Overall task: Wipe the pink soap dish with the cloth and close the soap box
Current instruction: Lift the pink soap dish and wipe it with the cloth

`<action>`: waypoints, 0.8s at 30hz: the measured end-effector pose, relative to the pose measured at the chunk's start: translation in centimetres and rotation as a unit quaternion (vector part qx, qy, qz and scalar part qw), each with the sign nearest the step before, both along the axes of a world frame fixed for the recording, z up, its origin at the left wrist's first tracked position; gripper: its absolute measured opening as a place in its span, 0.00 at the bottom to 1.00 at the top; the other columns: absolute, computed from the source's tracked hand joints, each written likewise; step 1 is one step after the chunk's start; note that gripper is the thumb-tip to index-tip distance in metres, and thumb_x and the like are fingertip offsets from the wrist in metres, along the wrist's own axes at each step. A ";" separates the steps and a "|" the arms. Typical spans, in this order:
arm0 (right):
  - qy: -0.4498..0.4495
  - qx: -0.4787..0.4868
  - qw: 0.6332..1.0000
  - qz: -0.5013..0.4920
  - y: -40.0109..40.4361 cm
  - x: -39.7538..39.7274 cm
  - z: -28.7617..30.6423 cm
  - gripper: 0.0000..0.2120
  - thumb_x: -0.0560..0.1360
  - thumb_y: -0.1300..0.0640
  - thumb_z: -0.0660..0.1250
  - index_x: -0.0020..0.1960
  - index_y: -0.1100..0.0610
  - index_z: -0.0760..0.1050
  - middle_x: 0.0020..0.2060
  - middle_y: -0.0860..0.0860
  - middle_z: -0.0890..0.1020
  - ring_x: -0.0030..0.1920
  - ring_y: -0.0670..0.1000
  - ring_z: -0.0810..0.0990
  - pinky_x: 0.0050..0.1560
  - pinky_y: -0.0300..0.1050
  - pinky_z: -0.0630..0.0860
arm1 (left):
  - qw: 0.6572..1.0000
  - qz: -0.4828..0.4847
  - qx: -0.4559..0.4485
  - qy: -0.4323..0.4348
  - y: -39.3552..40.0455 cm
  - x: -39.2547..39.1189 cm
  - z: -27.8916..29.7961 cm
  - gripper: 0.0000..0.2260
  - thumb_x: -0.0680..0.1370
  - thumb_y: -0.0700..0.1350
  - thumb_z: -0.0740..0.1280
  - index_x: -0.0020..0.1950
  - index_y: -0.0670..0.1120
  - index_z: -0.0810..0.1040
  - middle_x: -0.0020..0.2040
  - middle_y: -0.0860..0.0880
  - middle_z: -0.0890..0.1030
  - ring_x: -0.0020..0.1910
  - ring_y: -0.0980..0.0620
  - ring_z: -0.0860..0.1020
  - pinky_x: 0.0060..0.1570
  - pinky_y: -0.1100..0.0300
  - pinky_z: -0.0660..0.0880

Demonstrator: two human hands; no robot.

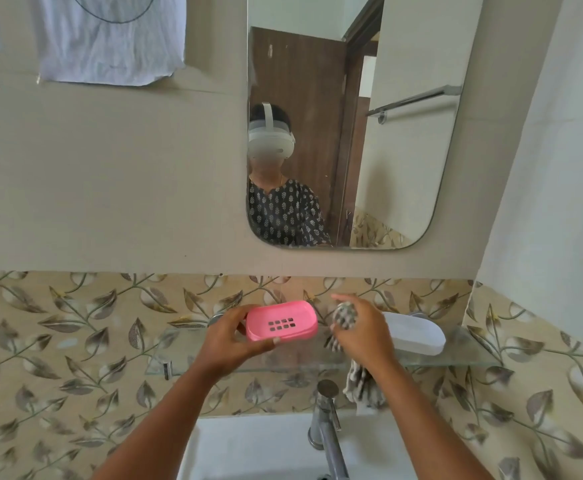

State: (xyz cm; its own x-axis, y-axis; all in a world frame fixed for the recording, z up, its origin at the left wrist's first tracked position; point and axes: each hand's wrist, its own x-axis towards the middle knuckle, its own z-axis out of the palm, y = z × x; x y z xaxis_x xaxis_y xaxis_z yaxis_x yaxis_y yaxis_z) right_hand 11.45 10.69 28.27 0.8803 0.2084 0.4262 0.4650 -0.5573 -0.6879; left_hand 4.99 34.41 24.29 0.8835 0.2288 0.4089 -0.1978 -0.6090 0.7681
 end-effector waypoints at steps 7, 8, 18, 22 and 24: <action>-0.047 -0.061 0.995 0.070 1.1 0.1 -1.1 0.28 0.70 0.64 0.71 0.66 0.44 0.73 0.52 0.48 0.84 0.42 0.44 0.81 0.39 0.43 0.81 | 1.000 -0.022 -0.018 -0.004 -0.3 -0.8 0.5 0.37 0.57 0.68 0.73 0.61 0.52 0.73 0.53 0.57 0.79 0.51 0.57 0.78 0.45 0.68 0.71; -0.059 -0.060 0.994 0.076 1.1 0.2 -1.2 0.29 0.70 0.64 0.70 0.67 0.44 0.72 0.49 0.48 0.85 0.39 0.44 0.81 0.36 0.44 0.81 | 0.999 -0.023 -0.022 0.001 -0.4 -0.8 0.6 0.36 0.57 0.67 0.74 0.60 0.52 0.72 0.53 0.57 0.79 0.51 0.57 0.77 0.44 0.69 0.71; -0.114 -0.078 0.990 0.037 1.6 0.6 -2.2 0.24 0.71 0.59 0.70 0.66 0.47 0.73 0.42 0.50 0.86 0.35 0.46 0.80 0.31 0.41 0.76 | 1.000 -0.006 -0.019 -0.001 -0.7 -0.7 0.3 0.31 0.62 0.63 0.75 0.59 0.49 0.75 0.51 0.55 0.81 0.47 0.57 0.80 0.41 0.65 0.77; -0.092 -0.107 0.990 0.022 2.1 0.8 -1.9 0.24 0.71 0.58 0.68 0.66 0.43 0.73 0.41 0.51 0.85 0.37 0.50 0.80 0.36 0.48 0.79 | 0.997 -0.014 -0.077 0.001 -0.5 -0.5 0.3 0.38 0.57 0.68 0.75 0.59 0.46 0.77 0.48 0.51 0.84 0.44 0.53 0.83 0.44 0.56 0.82; -0.084 -0.117 0.989 0.022 2.2 0.9 -1.7 0.23 0.72 0.57 0.67 0.65 0.43 0.73 0.41 0.51 0.85 0.38 0.51 0.80 0.37 0.48 0.79 | 0.996 -0.011 -0.090 0.002 -0.4 -0.4 0.4 0.37 0.58 0.66 0.76 0.58 0.45 0.78 0.46 0.49 0.85 0.43 0.53 0.84 0.42 0.59 0.81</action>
